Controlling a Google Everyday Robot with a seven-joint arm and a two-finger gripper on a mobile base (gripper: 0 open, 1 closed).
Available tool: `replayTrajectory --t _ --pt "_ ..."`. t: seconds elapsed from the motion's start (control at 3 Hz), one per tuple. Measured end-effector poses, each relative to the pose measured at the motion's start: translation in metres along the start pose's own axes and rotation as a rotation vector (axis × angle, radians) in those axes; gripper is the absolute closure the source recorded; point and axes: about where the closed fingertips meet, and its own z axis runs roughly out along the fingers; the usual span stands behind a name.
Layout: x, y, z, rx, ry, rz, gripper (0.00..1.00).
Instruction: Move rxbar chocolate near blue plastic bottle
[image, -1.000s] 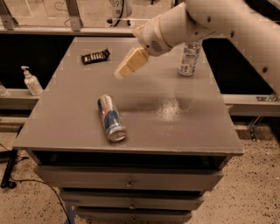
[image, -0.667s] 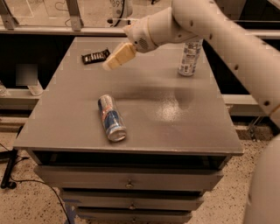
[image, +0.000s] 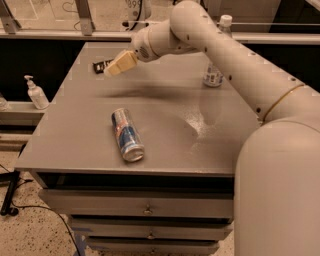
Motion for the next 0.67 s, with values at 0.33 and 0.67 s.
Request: replayTrajectory --t 0.33,0.67 --pt "0.010 -0.014 0.028 0.046 0.037 0.024 0.00" --pt "0.019 -0.027 0.054 0.077 0.062 0.071 0.00"
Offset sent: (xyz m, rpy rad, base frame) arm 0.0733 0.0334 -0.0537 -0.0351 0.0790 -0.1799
